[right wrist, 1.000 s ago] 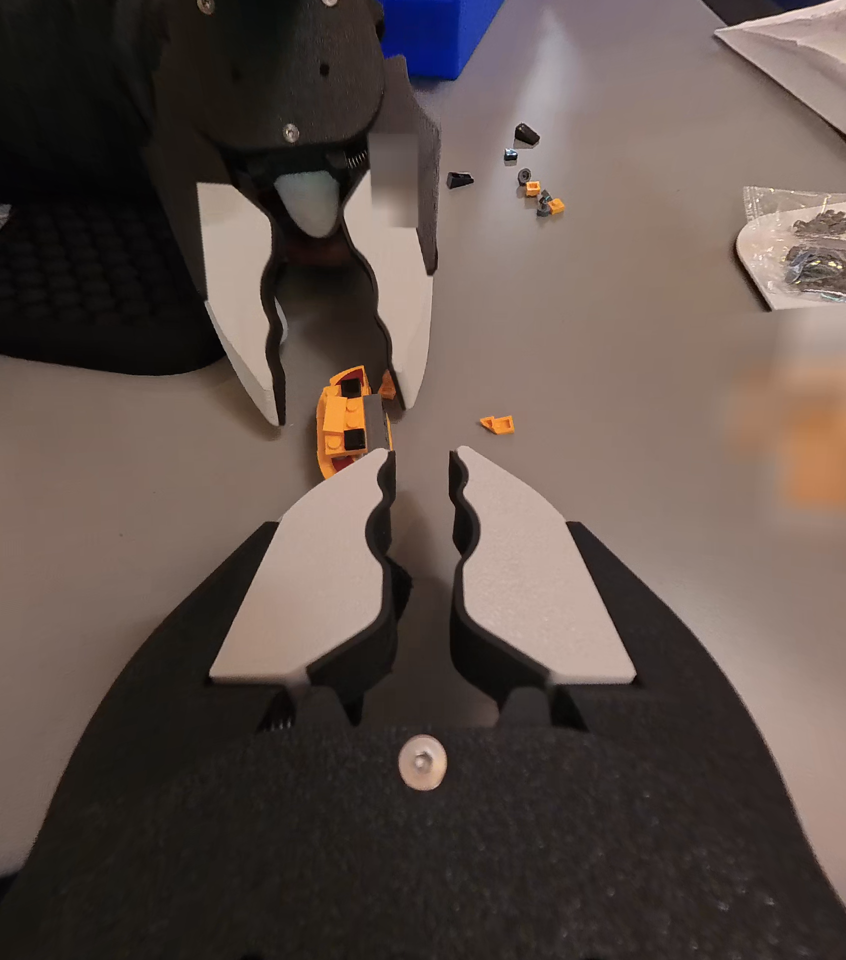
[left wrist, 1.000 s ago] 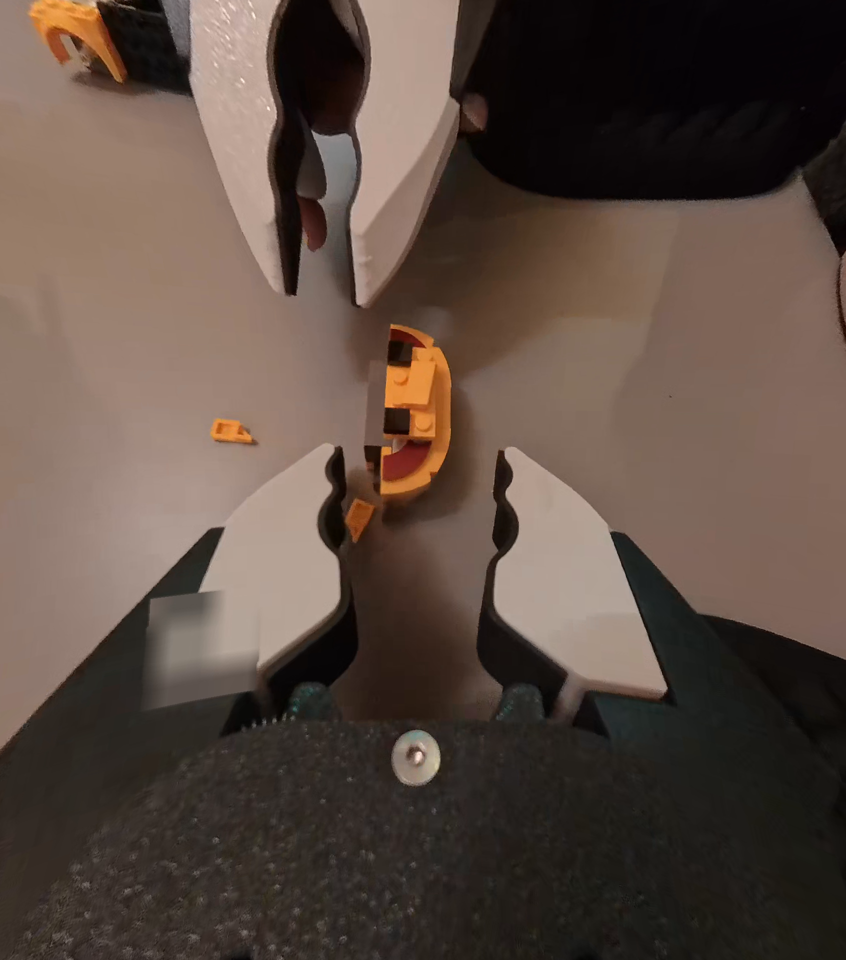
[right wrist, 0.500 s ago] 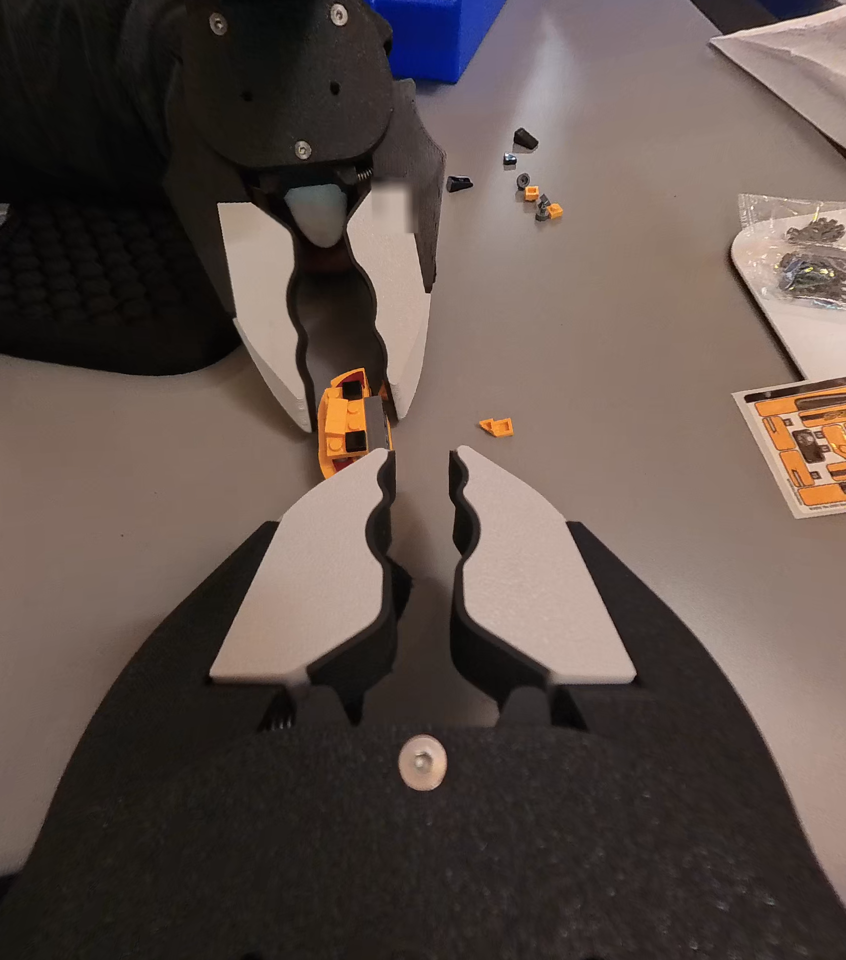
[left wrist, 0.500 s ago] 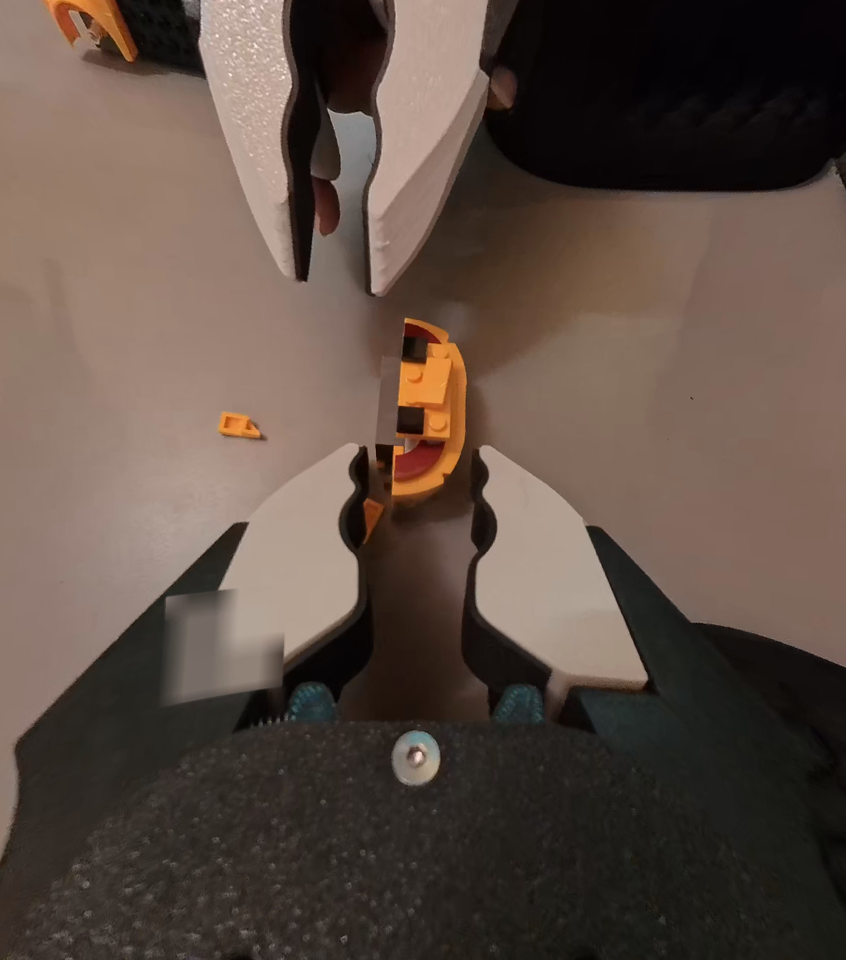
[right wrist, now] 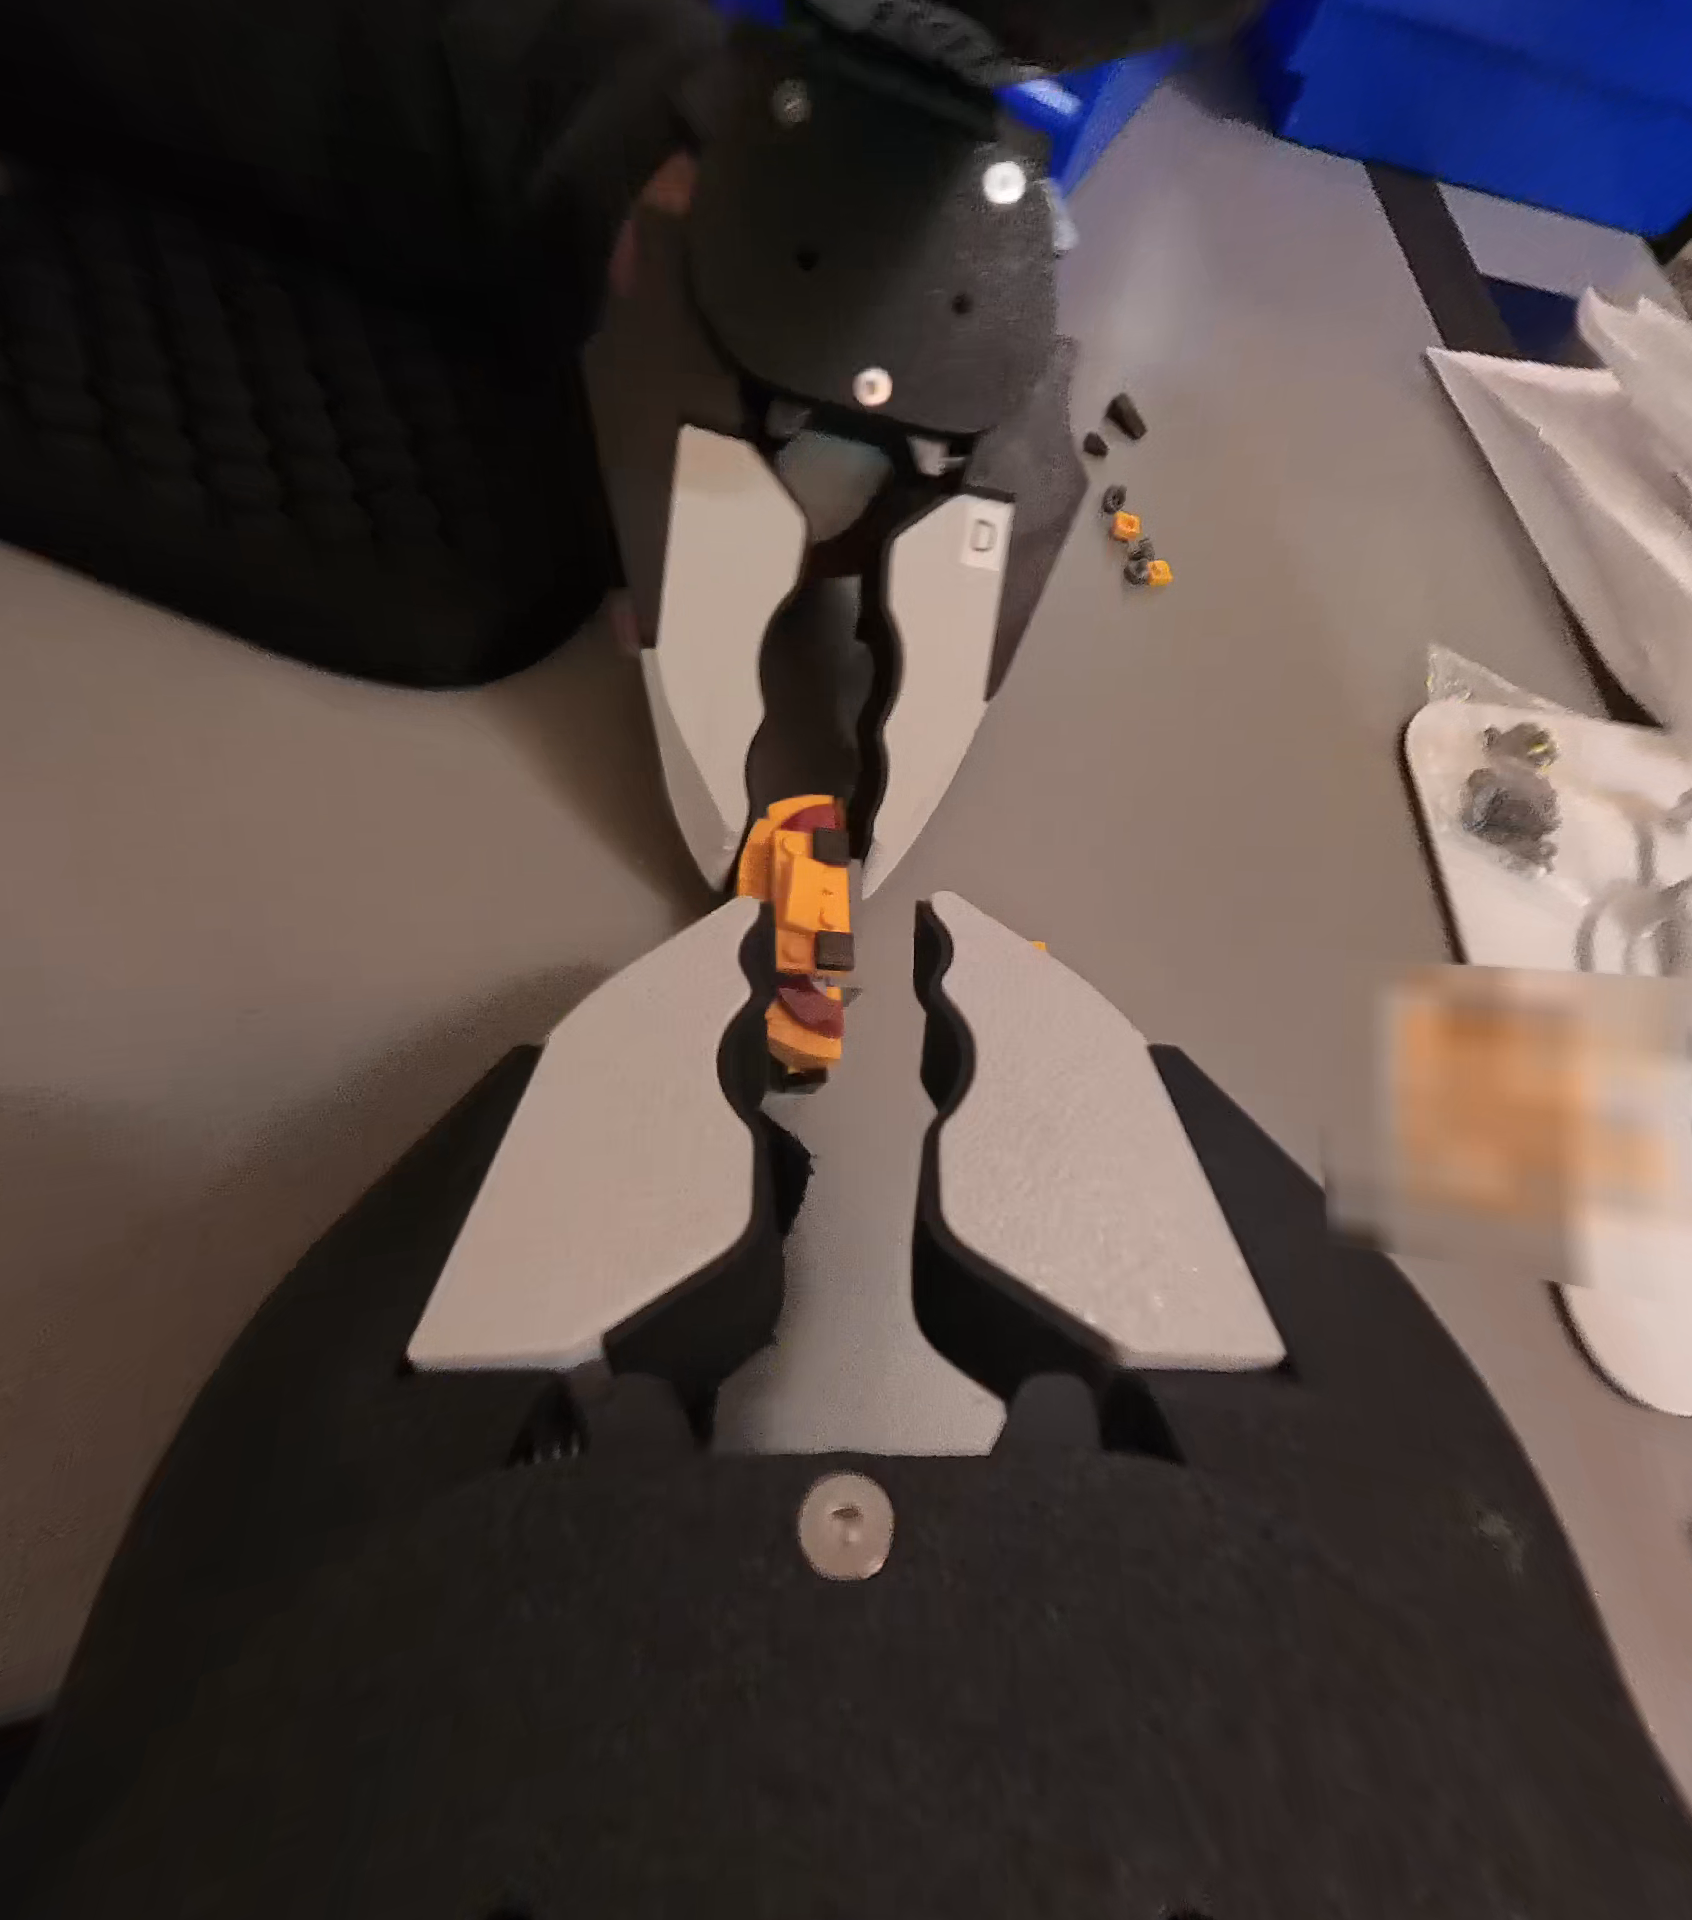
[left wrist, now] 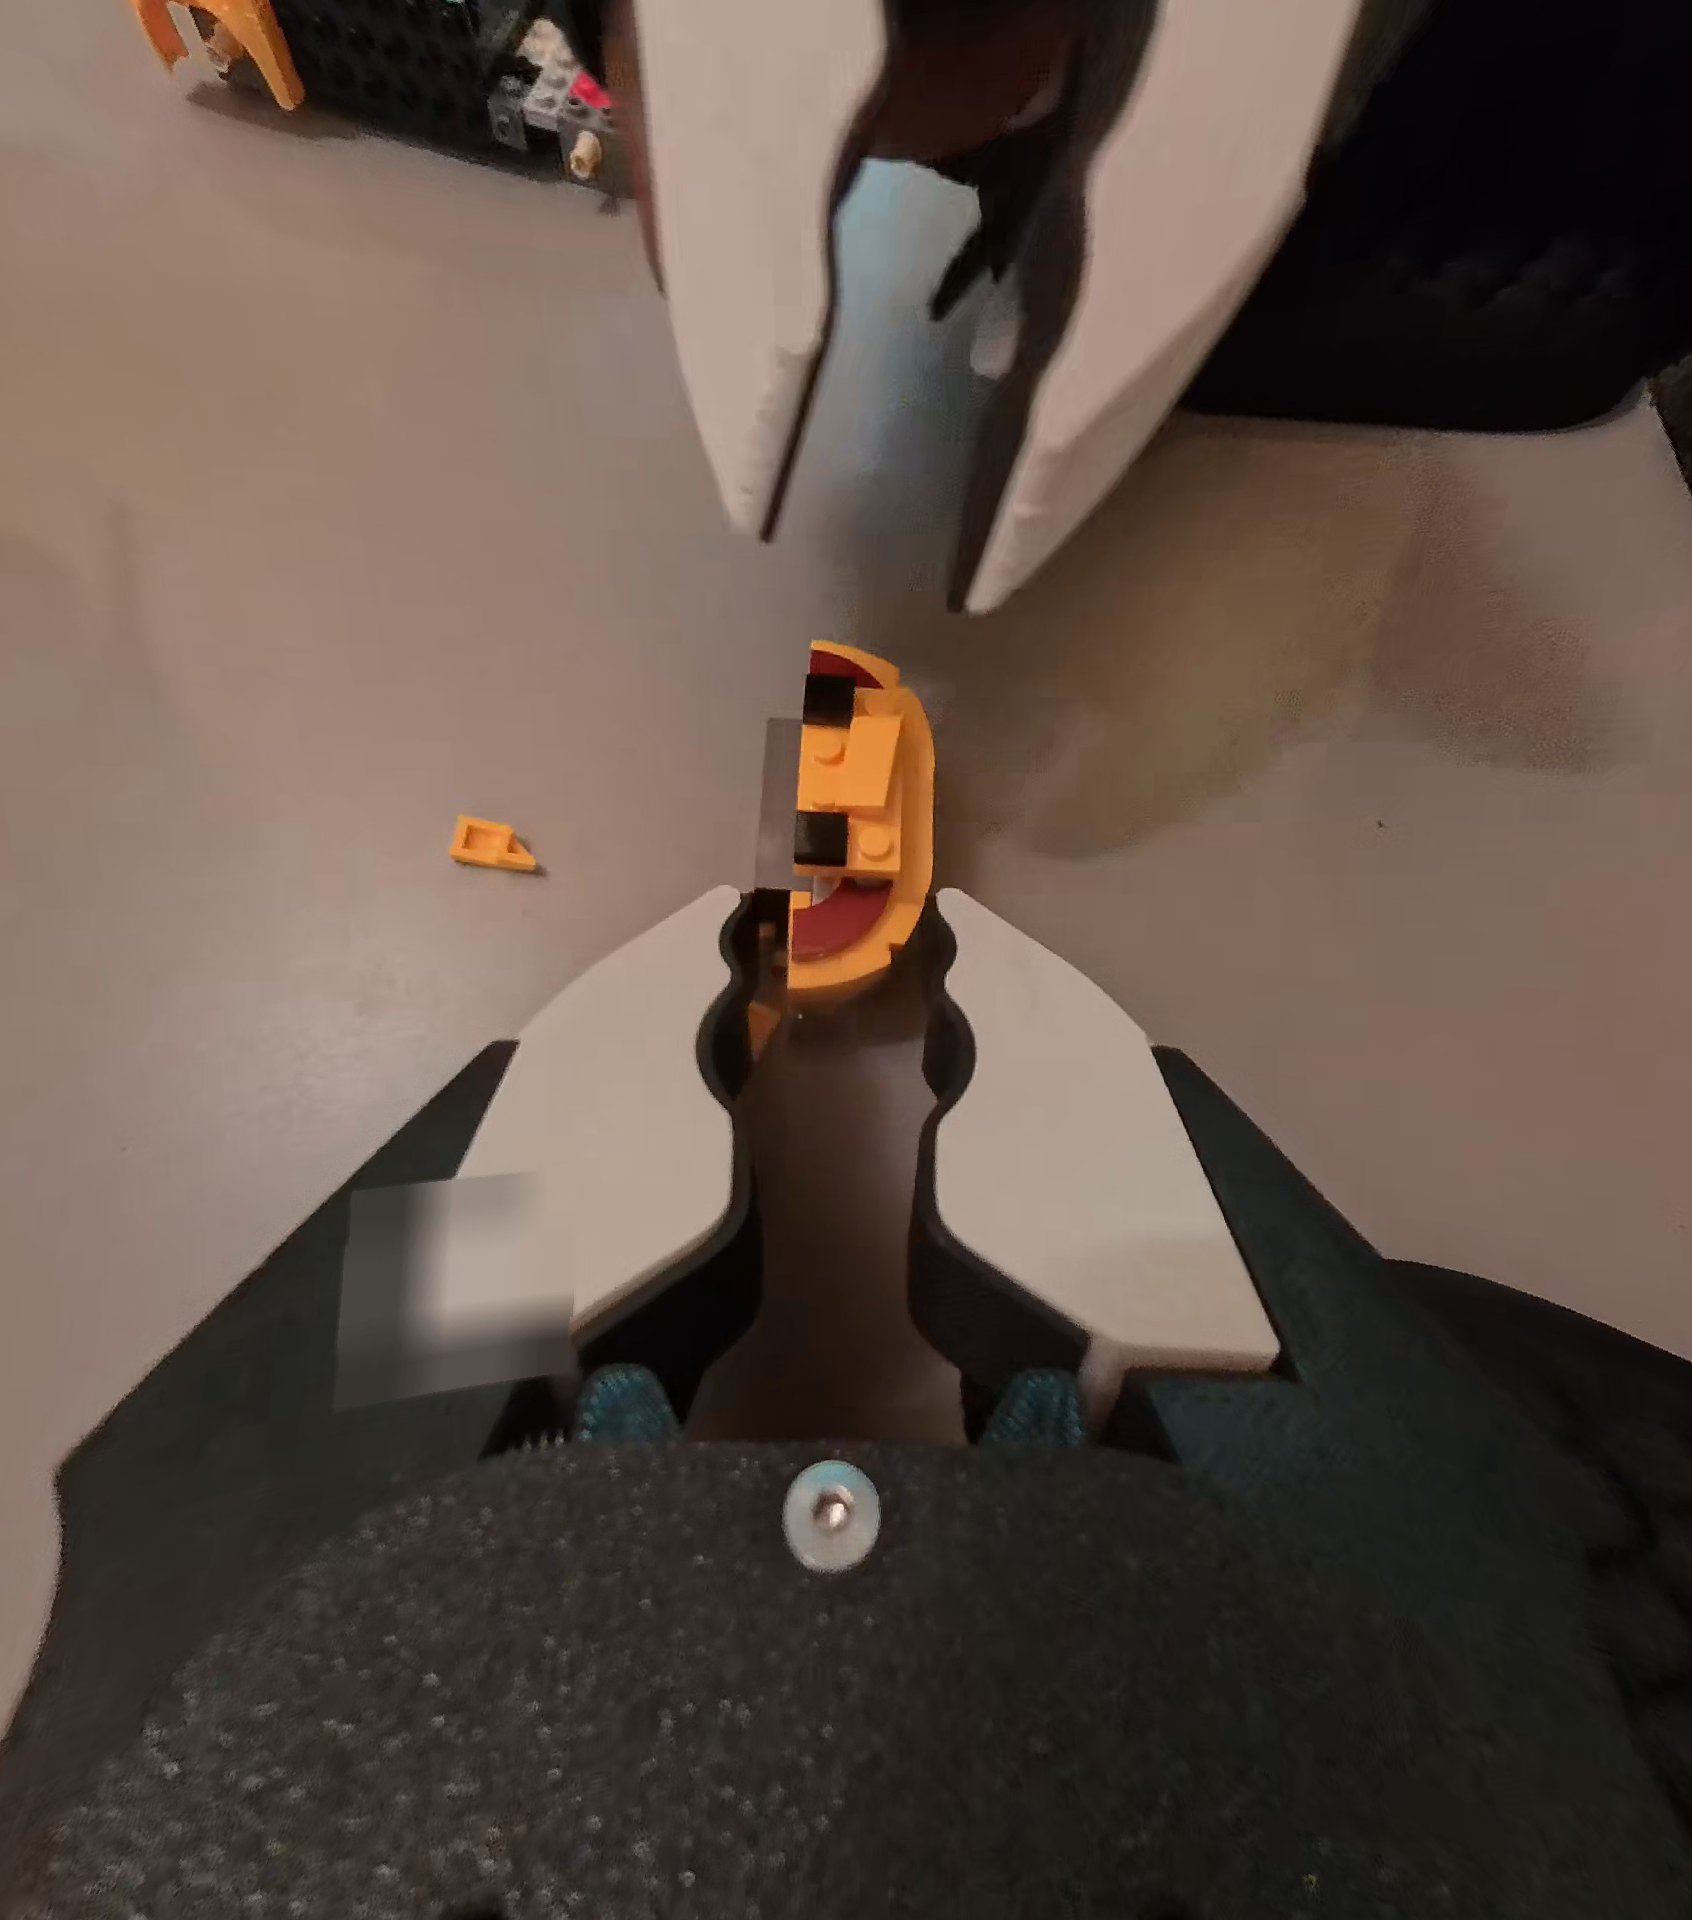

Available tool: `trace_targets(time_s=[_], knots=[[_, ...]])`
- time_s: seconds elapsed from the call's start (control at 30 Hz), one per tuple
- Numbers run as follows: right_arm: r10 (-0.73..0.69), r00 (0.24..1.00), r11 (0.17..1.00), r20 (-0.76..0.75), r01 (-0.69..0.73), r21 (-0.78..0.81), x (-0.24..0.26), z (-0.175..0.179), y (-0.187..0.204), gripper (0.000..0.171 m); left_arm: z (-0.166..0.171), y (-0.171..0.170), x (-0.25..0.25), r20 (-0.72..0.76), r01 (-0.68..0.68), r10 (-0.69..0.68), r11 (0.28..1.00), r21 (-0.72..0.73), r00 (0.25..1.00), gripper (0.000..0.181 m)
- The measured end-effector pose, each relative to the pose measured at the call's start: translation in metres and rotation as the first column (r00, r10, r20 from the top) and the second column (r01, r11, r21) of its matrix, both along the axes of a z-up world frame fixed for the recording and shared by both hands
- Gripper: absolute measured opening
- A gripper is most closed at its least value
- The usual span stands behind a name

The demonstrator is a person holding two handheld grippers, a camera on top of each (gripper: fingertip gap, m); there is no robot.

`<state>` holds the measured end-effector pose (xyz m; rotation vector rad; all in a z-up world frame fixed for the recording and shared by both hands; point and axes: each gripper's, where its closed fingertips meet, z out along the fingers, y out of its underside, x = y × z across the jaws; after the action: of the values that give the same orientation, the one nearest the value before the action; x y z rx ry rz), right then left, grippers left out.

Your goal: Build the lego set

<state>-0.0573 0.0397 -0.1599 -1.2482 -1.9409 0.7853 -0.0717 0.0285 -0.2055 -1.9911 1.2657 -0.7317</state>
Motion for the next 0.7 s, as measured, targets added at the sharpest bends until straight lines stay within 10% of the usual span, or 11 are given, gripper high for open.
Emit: trace_targets(time_s=[0.23, 0.7], knots=[[0.01, 0.997, 0.94, 0.082, -0.037, 0.339, -0.008, -0.014, -0.013, 0.031, 0.0, 0.0, 0.0, 0.0, -0.004, 0.004, 1.0, -0.007, 1.0, 0.029], [-0.017, 0.993, 0.909, 0.118, -0.034, 0.416, -0.007, -0.035, -0.013, 0.025, 0.0, 0.0, 0.0, 0.001, -0.004, 0.004, 1.0, -0.012, 1.0, 0.029]])
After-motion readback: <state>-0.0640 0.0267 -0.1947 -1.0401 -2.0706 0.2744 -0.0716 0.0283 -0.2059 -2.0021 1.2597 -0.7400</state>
